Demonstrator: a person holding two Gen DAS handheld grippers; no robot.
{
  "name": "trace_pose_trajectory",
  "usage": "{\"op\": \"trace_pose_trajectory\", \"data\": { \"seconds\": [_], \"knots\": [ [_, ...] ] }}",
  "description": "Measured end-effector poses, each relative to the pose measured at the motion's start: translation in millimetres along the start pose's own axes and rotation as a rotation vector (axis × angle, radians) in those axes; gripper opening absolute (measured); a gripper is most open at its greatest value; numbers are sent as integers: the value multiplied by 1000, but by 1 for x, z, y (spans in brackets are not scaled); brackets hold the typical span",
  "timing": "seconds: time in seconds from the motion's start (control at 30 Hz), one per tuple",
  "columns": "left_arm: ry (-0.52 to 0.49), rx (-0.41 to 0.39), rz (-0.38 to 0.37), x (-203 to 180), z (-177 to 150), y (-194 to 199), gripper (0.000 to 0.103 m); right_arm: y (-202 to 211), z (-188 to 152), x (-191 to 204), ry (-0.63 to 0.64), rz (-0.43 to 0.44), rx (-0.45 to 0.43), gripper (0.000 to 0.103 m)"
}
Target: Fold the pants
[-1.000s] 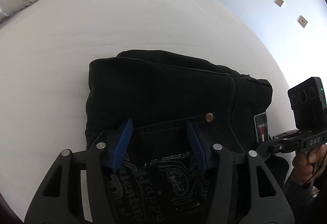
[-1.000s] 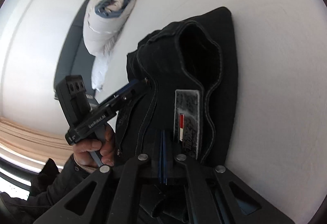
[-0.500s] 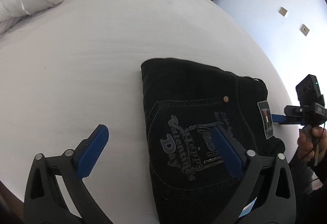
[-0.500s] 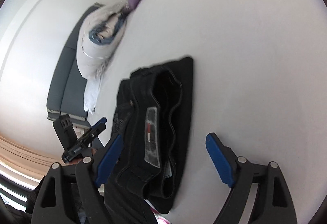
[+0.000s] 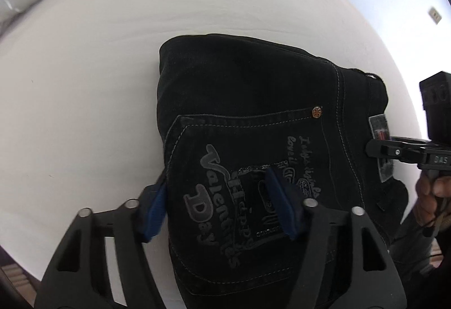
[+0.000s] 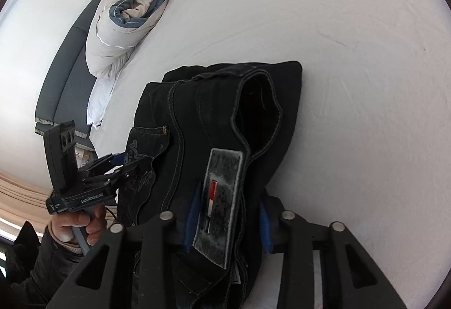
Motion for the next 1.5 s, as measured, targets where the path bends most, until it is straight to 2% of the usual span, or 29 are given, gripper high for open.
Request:
{"op": "trace_pose_trajectory", "data": {
  "seconds": [0.1,0.17,0.33,0.67,0.93,1.1,1.23,1.37,1.5],
  "knots": [
    [-25,-6,77,-8,1,2,40,1,0,4,36,-30,-8,32],
    [-38,-12,110,-11,0,3,35,3,0,6,52,-43,-12,31],
    [-37,-18,125,-3,-2,11,25,8,1,11,71,-52,-33,26],
    [-45,-40,157,-8,-3,24,19,24,5,29,139,-77,-81,22],
    [-72,-98,163,-14,7,60,19,57,18,50,207,-78,-158,21],
    [-89,-155,160,-26,43,78,19,86,46,50,232,-75,-218,21],
    [-99,-196,158,-42,95,83,19,101,82,35,242,-92,-254,21],
    [-94,-212,150,-69,148,70,19,106,121,9,228,-107,-273,21],
    [-105,-207,134,-81,192,30,19,101,153,-31,180,-122,-264,21]
  ]
}}
Point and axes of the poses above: each gripper's, at about its wrist camera, not at the fingertips, and y roughly against the way its jaws point, x to its left, z to its top, the point moved 8 cm from there along -y, roughly the way its jaws point, and after that the axes turned 4 degrees about y, right-handed, at the moved point
